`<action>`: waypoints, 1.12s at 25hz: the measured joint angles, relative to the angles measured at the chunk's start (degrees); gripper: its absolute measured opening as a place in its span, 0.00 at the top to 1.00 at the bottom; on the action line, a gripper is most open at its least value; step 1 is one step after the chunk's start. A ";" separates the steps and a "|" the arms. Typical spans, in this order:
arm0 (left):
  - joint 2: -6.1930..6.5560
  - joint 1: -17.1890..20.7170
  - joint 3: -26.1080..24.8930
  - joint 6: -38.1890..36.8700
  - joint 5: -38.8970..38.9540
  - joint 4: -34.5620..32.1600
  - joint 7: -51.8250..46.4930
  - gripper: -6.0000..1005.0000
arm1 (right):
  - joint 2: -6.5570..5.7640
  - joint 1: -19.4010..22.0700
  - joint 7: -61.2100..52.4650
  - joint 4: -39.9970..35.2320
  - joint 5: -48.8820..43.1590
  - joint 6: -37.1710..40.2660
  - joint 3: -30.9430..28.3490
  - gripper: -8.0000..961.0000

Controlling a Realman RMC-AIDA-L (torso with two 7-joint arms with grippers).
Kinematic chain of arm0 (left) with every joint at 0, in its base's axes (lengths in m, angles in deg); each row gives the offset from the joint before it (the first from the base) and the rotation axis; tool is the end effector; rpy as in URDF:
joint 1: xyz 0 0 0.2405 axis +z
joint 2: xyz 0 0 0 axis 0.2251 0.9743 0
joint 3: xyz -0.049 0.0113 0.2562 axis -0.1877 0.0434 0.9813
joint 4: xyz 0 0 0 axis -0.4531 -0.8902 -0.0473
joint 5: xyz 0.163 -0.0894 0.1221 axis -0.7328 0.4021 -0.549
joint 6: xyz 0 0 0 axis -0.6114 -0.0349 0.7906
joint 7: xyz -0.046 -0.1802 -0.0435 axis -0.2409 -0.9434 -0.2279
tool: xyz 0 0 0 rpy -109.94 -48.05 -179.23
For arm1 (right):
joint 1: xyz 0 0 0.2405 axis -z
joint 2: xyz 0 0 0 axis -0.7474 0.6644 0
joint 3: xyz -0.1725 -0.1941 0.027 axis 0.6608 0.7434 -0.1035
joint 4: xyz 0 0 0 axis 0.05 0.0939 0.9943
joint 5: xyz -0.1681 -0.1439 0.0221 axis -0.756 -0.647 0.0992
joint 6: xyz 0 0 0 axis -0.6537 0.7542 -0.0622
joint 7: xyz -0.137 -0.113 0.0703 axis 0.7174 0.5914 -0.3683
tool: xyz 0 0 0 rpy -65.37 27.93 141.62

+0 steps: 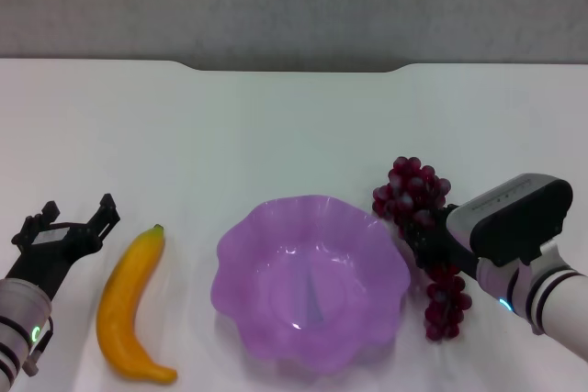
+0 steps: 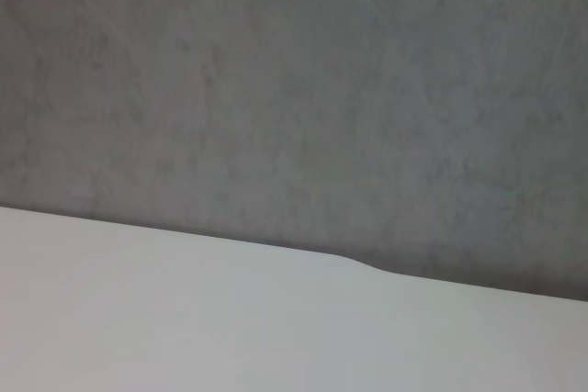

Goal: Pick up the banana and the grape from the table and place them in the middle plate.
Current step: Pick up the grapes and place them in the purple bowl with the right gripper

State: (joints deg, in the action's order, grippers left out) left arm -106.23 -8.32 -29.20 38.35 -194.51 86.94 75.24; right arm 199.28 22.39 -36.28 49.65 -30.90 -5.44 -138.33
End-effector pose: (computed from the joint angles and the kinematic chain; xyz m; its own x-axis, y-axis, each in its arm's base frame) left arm -0.3717 0.3754 -0.0658 0.5547 0.2528 0.7927 0.8227 -0.0241 -0.5680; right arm 0.2849 0.4039 -0.1425 0.8401 -0.4072 -0.3584 -0.5273 -0.4580 -0.7157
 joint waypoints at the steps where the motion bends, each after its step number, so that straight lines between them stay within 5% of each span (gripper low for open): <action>1: 0.00 0.01 0.00 0.00 0.01 0.00 0.00 0.12 | 0.00 0.19 0.00 0.16 0.00 0.51 0.20 0.62; 28: 0.00 0.60 0.00 -0.06 0.19 0.00 0.00 0.12 | -0.08 5.38 0.29 4.62 -3.66 9.73 2.47 0.66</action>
State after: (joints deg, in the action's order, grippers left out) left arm -106.23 -7.72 -29.20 38.29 -194.32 86.95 75.24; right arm 199.20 27.77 -35.99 54.27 -34.56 4.29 -135.86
